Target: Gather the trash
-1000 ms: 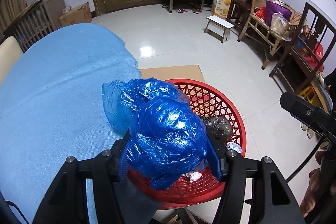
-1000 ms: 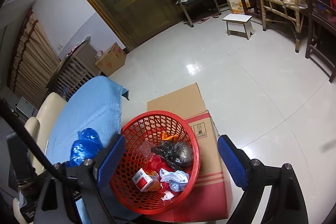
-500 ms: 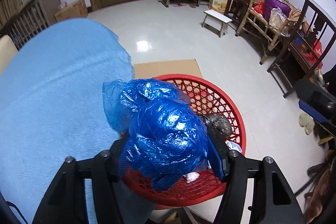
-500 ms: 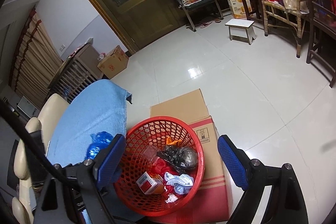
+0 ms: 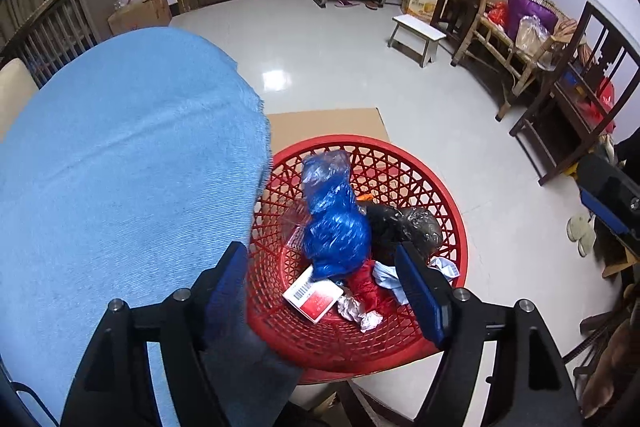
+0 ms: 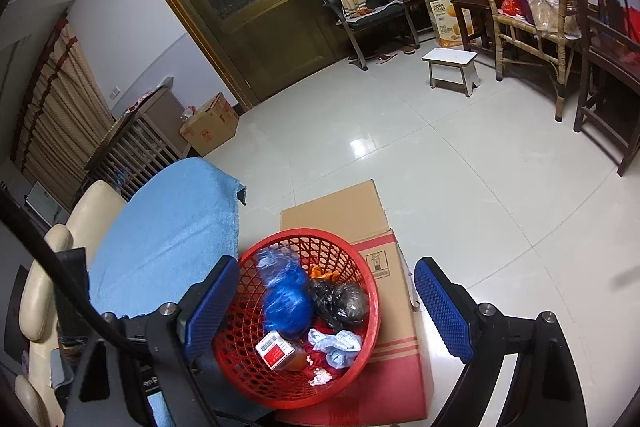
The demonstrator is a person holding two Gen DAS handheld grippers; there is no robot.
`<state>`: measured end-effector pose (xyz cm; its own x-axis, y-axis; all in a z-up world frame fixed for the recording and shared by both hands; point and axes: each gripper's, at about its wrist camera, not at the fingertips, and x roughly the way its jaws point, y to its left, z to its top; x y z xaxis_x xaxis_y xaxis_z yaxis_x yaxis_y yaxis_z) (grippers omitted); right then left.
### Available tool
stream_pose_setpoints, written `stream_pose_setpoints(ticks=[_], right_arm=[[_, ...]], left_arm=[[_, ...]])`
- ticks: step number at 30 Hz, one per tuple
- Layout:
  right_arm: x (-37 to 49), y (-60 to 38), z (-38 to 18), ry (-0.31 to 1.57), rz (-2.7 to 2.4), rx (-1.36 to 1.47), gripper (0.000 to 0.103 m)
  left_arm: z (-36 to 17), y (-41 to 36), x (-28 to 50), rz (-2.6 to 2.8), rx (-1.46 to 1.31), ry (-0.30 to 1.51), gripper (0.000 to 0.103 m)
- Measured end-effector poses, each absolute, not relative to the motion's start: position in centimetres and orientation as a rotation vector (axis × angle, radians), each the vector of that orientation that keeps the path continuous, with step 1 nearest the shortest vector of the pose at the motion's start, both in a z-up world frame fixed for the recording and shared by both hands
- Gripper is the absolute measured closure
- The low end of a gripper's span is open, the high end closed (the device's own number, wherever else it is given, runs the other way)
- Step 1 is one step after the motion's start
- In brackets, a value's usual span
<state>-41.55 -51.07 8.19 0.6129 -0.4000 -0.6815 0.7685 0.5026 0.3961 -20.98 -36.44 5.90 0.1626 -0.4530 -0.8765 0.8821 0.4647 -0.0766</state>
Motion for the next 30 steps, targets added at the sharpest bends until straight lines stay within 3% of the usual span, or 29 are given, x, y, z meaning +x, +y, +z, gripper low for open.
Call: stream_pose_setpoints(ticks=[30], right_arm=[[-37.7,-38.9,10.5,0.64,-0.623,0.547,0.011]], left_arm=[[11.8,-21.8,-20.0,-0.816,0.324,0.843,0.024]])
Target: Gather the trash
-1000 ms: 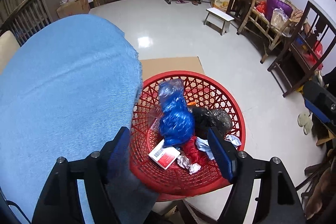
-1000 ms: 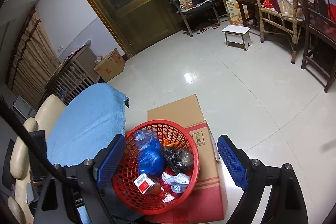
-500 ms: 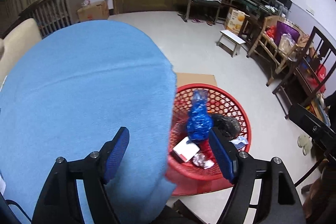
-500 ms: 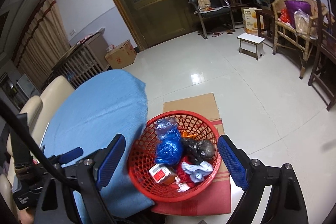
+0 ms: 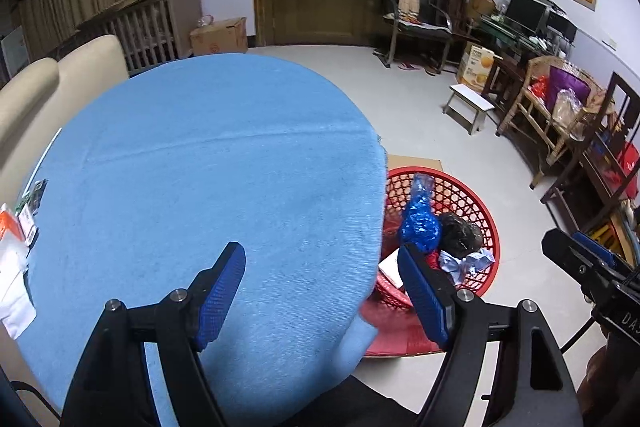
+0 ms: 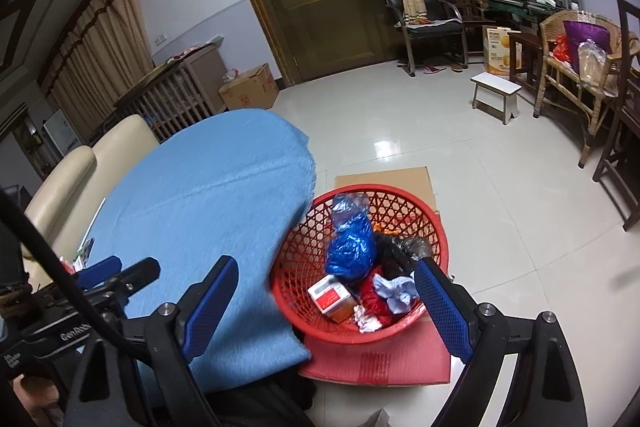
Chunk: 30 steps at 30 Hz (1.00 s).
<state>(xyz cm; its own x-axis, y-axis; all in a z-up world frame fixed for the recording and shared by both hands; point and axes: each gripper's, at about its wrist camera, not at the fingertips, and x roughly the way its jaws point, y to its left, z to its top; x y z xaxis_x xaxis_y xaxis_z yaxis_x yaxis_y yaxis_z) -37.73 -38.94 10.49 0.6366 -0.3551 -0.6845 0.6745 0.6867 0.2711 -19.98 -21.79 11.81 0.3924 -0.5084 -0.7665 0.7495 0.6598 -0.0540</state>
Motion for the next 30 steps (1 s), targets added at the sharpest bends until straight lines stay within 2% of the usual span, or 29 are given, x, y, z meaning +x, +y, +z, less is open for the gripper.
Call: stream_pose_setpoints(ticks=[30], right_arm=[[-35.9,-37.9,8.8,0.689,-0.598,0.524,0.011]], left_arm=[[10.7,-21.9,-19.6,-0.849,0.297,0.868,0.024]])
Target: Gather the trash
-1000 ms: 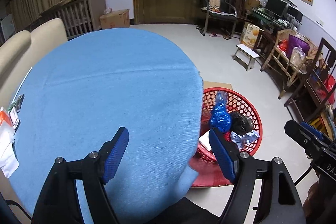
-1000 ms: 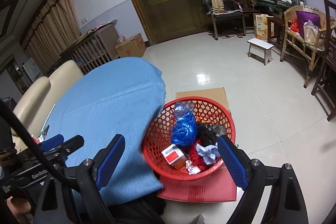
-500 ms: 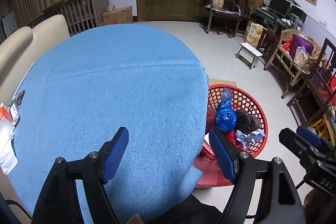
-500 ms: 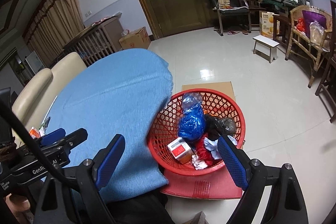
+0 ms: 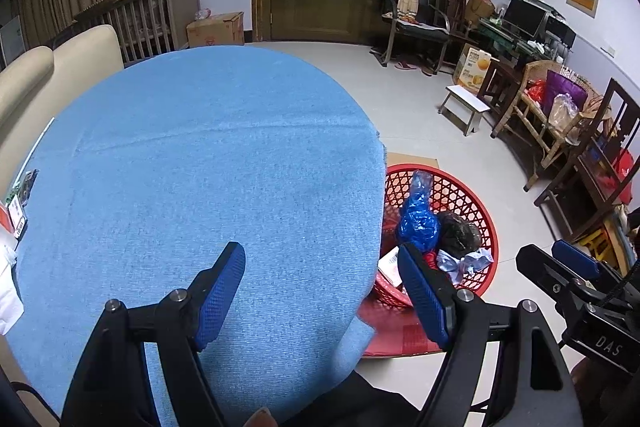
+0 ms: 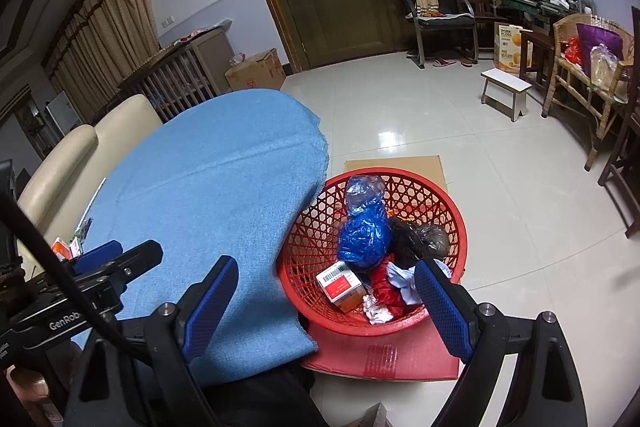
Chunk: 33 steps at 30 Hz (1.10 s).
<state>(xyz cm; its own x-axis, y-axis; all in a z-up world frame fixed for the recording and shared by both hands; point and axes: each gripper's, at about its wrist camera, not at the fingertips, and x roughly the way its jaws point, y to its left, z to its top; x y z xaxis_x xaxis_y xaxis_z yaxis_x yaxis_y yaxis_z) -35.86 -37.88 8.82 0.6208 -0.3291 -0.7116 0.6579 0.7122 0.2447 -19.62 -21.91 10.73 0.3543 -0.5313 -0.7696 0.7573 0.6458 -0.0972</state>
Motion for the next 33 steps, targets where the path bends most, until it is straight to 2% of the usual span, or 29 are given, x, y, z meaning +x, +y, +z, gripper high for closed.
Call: stream_pose_setpoints(ticks=[13,17,33], right_arm=[[-36.1,-37.97,9.18,0.685,-0.606,0.515,0.011],[-36.07,-37.92,9.14,0.69,-0.606,0.514,0.011],[-35.71,-37.95,8.19,0.713,-0.608,0.514,0.011]], left_arm=[[11.31,-22.09,-19.88,-0.875,0.285,0.849,0.024],[11.33,-22.12,-19.83,-0.867,0.287,0.845,0.019],[10.85,-22.42,-19.98,-0.868,0.314,0.841,0.017]])
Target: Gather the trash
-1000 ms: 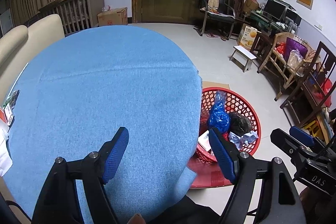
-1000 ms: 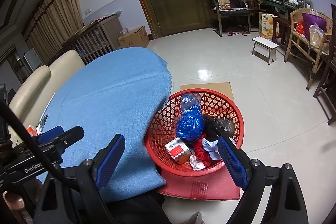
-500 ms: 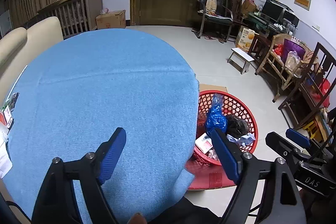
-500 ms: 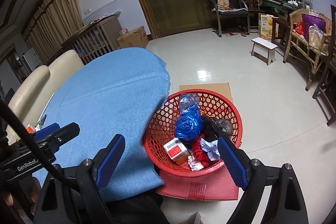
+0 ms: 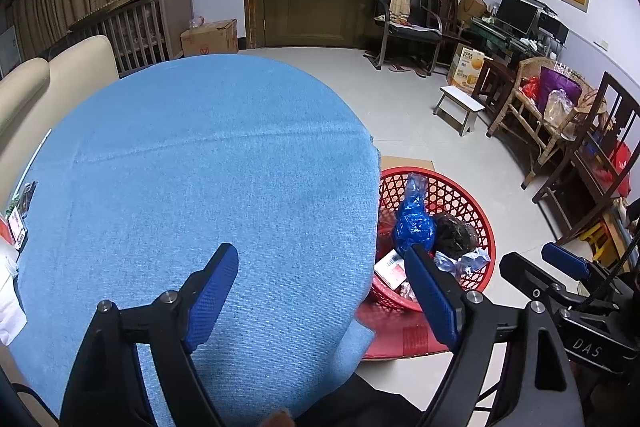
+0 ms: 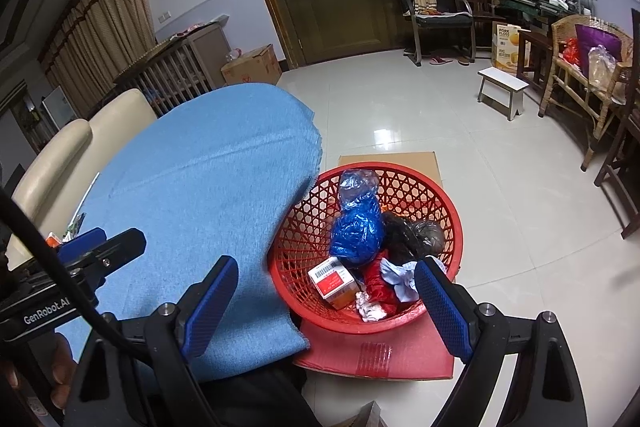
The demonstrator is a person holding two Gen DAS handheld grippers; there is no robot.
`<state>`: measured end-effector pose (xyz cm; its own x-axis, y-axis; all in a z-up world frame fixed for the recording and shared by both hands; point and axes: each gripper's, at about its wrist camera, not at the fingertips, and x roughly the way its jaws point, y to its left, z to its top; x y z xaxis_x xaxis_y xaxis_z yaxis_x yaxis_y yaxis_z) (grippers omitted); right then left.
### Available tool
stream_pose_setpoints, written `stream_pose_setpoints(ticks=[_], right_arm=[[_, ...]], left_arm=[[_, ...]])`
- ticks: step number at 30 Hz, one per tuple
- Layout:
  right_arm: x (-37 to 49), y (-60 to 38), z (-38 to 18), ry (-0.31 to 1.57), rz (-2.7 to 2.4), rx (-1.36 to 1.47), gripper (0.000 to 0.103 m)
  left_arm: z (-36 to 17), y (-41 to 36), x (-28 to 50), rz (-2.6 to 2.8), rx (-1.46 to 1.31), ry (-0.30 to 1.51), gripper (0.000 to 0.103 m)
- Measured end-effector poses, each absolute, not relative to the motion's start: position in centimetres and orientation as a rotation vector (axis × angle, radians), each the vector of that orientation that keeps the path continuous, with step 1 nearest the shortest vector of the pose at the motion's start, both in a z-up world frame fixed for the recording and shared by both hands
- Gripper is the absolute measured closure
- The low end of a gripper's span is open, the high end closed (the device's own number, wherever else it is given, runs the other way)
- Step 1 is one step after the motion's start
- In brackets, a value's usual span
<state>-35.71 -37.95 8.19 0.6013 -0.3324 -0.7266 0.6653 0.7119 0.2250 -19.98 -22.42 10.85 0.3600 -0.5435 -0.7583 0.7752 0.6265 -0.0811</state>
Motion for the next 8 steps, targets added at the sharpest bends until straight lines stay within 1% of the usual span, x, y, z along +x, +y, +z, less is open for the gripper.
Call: stream_pose_setpoints(ticks=[8], right_arm=[[-35.6,-37.87,7.5,0.726,-0.609,0.518,0.011]], left_arm=[[11.04,-22.19,-20.2,-0.881,0.308,0.81,0.016]])
